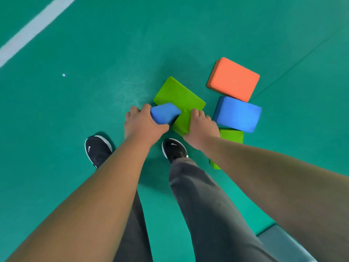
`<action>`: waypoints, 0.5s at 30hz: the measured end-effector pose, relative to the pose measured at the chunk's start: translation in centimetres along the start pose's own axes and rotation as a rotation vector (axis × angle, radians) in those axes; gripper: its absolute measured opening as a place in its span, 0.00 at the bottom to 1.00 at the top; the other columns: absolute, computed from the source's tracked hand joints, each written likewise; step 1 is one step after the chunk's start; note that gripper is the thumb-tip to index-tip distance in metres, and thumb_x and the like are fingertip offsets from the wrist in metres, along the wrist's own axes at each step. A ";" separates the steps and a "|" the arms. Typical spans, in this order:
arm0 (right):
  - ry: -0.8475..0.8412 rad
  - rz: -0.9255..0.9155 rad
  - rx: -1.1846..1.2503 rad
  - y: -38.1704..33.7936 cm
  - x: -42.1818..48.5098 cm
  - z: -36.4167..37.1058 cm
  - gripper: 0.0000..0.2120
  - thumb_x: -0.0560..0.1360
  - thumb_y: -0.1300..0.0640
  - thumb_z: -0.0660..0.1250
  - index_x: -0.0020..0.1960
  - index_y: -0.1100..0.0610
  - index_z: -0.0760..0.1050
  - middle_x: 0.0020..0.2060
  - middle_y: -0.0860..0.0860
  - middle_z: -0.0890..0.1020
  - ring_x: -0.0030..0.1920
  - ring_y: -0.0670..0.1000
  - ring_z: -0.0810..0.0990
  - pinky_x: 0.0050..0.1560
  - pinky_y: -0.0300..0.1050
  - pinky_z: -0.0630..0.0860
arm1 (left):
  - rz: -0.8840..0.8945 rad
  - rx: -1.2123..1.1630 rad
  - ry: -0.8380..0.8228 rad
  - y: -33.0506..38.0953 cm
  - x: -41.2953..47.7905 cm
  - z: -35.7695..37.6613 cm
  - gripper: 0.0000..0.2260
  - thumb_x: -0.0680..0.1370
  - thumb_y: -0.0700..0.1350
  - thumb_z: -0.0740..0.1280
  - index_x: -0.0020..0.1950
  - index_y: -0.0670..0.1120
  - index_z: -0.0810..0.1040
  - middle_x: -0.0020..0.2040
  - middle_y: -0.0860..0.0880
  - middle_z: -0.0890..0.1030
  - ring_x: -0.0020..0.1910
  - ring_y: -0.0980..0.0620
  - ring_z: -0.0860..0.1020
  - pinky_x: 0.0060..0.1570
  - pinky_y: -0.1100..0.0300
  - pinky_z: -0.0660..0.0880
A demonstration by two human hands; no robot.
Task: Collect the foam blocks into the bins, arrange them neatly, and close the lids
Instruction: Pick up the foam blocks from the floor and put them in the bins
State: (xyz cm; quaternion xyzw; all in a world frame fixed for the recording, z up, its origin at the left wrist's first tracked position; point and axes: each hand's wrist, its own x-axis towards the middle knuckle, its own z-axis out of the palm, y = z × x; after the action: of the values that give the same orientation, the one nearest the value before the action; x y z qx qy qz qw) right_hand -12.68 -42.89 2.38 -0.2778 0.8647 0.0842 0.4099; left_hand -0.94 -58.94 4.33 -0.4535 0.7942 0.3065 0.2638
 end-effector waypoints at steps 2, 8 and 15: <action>-0.003 0.040 0.020 2.2 -1.1 0.6 0.32 0.69 0.48 0.76 0.65 0.55 0.63 0.62 0.55 0.73 0.61 0.62 0.76 0.55 0.57 0.74 | 0.041 0.066 -0.044 2.4 -0.5 1.0 0.33 0.66 0.63 0.74 0.65 0.50 0.72 0.61 0.43 0.72 0.60 0.38 0.72 0.57 0.47 0.73; -0.051 0.070 0.054 3.6 -2.6 2.6 0.34 0.69 0.46 0.76 0.67 0.56 0.63 0.64 0.55 0.73 0.63 0.62 0.76 0.55 0.57 0.77 | 0.112 0.188 -0.060 2.4 -1.6 3.1 0.34 0.66 0.62 0.73 0.67 0.49 0.72 0.63 0.43 0.72 0.62 0.38 0.72 0.55 0.47 0.73; -0.051 -0.109 -0.163 -1.8 -3.2 5.4 0.35 0.70 0.46 0.76 0.68 0.57 0.63 0.64 0.57 0.73 0.64 0.64 0.76 0.56 0.59 0.75 | -0.049 0.044 -0.065 -6.6 -3.1 5.0 0.34 0.67 0.62 0.74 0.67 0.45 0.72 0.64 0.41 0.72 0.64 0.37 0.72 0.59 0.44 0.75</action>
State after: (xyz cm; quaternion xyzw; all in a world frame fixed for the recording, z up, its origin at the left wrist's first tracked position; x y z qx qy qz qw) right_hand -6.48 -41.10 1.48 -0.3545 0.8280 0.1390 0.4117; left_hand 6.98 -56.20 1.51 -0.4566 0.7804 0.2969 0.3071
